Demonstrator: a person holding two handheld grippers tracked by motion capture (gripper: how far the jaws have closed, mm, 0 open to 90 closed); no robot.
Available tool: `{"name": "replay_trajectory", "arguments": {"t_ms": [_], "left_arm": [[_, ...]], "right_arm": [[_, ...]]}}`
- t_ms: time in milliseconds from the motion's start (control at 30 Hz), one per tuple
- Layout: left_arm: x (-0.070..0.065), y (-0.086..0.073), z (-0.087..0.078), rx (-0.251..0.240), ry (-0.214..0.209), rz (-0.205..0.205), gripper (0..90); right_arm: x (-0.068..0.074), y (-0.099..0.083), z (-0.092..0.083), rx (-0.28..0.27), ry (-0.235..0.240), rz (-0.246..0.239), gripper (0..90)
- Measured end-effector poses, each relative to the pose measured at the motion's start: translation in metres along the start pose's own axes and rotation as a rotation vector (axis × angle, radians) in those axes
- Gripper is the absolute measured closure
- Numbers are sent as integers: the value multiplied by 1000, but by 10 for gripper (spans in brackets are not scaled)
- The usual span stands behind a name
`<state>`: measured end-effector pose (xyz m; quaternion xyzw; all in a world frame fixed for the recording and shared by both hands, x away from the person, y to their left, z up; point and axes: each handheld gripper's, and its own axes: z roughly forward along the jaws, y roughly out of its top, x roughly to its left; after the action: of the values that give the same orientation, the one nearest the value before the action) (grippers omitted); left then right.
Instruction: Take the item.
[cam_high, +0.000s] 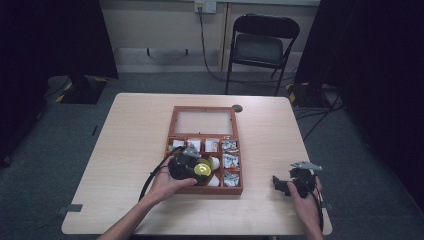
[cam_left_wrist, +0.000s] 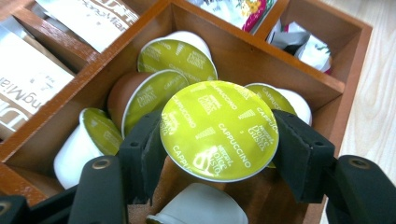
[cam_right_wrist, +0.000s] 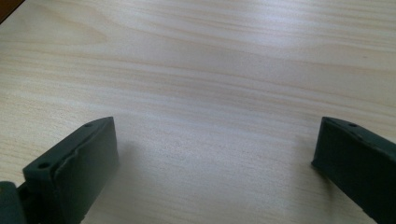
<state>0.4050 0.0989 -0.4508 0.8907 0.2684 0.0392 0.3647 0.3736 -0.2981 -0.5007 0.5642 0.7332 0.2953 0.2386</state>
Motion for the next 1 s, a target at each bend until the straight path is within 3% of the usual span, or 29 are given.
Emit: {"name": "replay_trajectory", "arguments": {"t_ms": [600,1000], "left_arm": [[4,0,-14,-77,-10,-14,380],[9,-3,-34,-115,-8,-21,380]], "right_arm": [[0,0,0,0,0,0,0],[0,0,0,0,0,0,0]]}}
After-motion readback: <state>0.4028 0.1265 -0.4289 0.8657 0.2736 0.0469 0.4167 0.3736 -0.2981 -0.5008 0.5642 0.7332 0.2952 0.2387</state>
